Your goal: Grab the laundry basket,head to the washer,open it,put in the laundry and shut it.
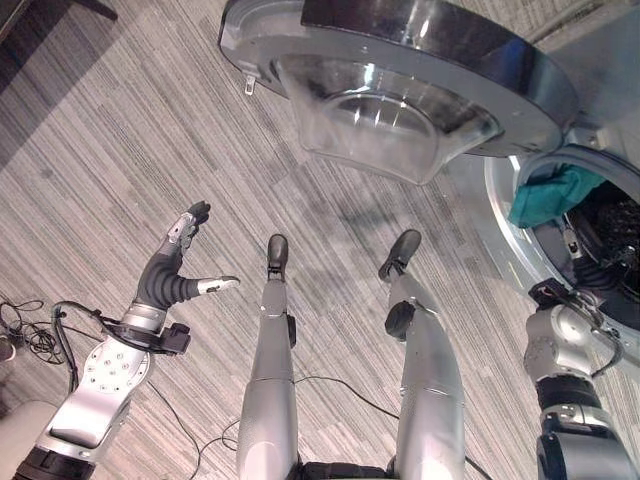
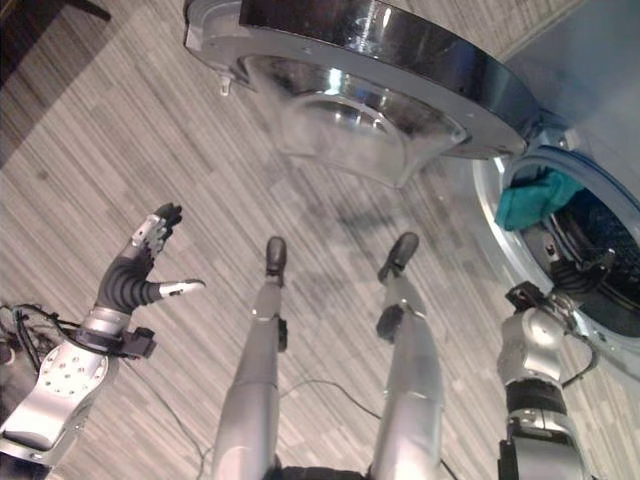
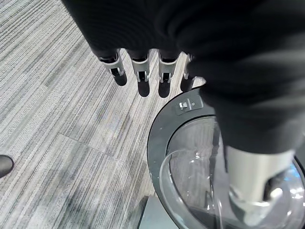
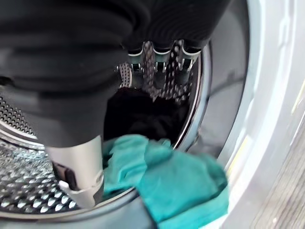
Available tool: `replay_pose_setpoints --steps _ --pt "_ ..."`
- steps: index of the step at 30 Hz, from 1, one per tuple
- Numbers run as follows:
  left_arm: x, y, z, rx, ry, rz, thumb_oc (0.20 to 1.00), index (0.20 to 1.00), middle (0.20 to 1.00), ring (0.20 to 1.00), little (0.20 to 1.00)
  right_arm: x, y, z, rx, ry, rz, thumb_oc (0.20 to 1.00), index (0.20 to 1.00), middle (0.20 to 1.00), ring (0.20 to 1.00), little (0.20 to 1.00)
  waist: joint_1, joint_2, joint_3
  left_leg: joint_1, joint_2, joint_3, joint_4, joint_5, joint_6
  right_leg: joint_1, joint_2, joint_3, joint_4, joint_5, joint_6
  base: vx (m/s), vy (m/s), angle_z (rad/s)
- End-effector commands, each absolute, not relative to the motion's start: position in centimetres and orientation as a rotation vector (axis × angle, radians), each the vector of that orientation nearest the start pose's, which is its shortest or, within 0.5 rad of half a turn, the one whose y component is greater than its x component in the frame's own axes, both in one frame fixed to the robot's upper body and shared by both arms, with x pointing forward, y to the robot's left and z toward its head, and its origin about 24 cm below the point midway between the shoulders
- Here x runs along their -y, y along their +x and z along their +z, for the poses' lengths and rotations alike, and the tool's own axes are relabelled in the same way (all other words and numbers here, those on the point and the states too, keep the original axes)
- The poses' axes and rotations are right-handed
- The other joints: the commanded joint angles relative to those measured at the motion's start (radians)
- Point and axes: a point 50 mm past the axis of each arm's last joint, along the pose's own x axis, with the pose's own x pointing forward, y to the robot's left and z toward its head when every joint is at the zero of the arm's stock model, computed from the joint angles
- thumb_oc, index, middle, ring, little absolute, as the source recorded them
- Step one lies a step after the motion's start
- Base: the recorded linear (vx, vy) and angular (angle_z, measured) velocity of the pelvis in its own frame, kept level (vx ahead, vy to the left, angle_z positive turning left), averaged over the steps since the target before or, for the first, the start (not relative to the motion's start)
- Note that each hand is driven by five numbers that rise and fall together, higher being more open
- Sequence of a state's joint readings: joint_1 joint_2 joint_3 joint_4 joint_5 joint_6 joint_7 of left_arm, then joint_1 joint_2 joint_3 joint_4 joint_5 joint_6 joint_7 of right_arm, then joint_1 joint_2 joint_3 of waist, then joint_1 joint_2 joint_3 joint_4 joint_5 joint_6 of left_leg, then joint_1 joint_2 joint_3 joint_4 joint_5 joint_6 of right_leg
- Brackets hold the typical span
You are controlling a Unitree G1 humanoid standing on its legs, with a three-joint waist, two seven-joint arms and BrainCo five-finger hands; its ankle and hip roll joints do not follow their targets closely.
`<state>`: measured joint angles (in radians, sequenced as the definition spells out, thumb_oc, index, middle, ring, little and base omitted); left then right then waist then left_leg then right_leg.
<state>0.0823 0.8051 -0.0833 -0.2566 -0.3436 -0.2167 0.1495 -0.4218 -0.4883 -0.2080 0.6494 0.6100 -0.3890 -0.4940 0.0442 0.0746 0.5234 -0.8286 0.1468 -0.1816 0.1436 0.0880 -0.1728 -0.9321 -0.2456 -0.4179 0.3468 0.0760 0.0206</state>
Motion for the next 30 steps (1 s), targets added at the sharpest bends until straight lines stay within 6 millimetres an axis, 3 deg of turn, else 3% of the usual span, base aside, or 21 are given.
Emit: replay_pose_setpoints --steps 1,7,16,19,20,23,24,25,30 --pt "-23.3 21.7 14.0 0.373 0.395 -0.117 1.000 1.000 1.000 1.000 1.000 35.1 28.9 11.3 0.330 0.164 -0.882 1.000 1.000 1.000 1.000 1.000 0.016 0.027 -0.017 -0.078 0.026 0.005 -0.002 -0.032 0.003 0.066 -0.017 0.081 0.053 -0.227 0.106 0.00 0.000 0.00" --pt "-23.4 21.6 14.1 0.372 0.400 -0.120 1.000 1.000 1.000 1.000 1.000 36.7 29.6 12.8 0.323 0.148 -0.948 1.000 1.000 1.000 1.000 1.000 0.034 0.038 -0.012 -0.096 0.024 -0.002 -0.006 -0.027 -0.001 0.041 -0.020 0.080 0.074 -0.240 0.104 0.01 -0.016 0.04" --pt "-23.5 21.4 14.0 0.359 0.394 -0.125 1.000 1.000 1.000 1.000 1.000 38.7 29.0 12.2 0.234 0.126 -1.034 1.000 1.000 1.000 1.000 1.000 0.043 0.049 -0.006 -0.120 0.019 -0.008 0.000 -0.025 0.001 0.012 -0.027 0.087 0.102 -0.253 0.101 0.01 -0.008 0.04" --pt "-23.5 21.4 14.1 0.360 0.399 -0.132 1.000 1.000 1.000 1.000 1.000 40.3 27.8 9.2 0.073 0.162 -1.116 1.000 1.000 1.000 1.000 1.000 0.047 0.054 -0.004 -0.132 0.017 -0.009 0.004 -0.024 -0.001 -0.001 -0.028 0.089 0.121 -0.265 0.097 0.00 0.000 0.00" --pt "-23.4 21.4 14.1 0.361 0.399 -0.133 1.000 1.000 1.000 1.000 1.000 40.4 27.8 9.3 0.074 0.164 -1.115 1.000 1.000 1.000 1.000 1.000 0.047 0.054 -0.004 -0.133 0.017 -0.009 0.005 -0.025 -0.002 -0.002 -0.029 0.089 0.123 -0.266 0.096 0.00 -0.027 0.06" --pt "-23.5 21.5 14.3 0.356 0.406 -0.148 1.000 1.000 1.000 1.000 1.000 41.1 26.2 5.8 -0.118 0.233 -1.183 1.000 1.000 1.000 1.000 1.000 0.059 0.065 -0.007 -0.140 0.014 -0.012 0.008 -0.022 -0.007 -0.006 -0.030 0.082 0.134 -0.277 0.095 -0.02 -0.038 0.06" --pt "-23.5 21.5 14.4 0.360 0.411 -0.148 1.000 1.000 1.000 1.000 1.000 40.9 27.0 6.5 -0.094 0.267 -1.154 1.000 1.000 1.000 1.000 1.000 0.065 0.068 -0.007 -0.142 0.016 -0.013 0.006 -0.019 -0.010 -0.009 -0.030 0.079 0.135 -0.278 0.096 -0.02 -0.048 0.06" --pt "-23.6 21.6 14.5 0.362 0.402 -0.153 1.000 1.000 1.000 1.000 1.000 40.3 29.1 8.7 -0.037 0.259 -1.082 1.000 1.000 1.000 1.000 1.000 0.079 0.074 -0.007 -0.142 0.019 -0.016 -0.003 -0.010 -0.013 -0.013 -0.029 0.078 0.136 -0.280 0.097 -0.02 -0.034 0.04" --pt "-23.1 21.8 14.4 0.359 0.402 -0.179 1.000 1.000 1.000 1.000 1.000 38.2 33.1 13.9 0.081 0.249 -0.971 1.000 1.000 1.000 1.000 1.000 0.100 0.084 -0.004 -0.147 0.019 -0.020 -0.009 -0.005 -0.013 -0.017 -0.031 0.076 0.132 -0.278 0.098 0.00 0.000 0.00"
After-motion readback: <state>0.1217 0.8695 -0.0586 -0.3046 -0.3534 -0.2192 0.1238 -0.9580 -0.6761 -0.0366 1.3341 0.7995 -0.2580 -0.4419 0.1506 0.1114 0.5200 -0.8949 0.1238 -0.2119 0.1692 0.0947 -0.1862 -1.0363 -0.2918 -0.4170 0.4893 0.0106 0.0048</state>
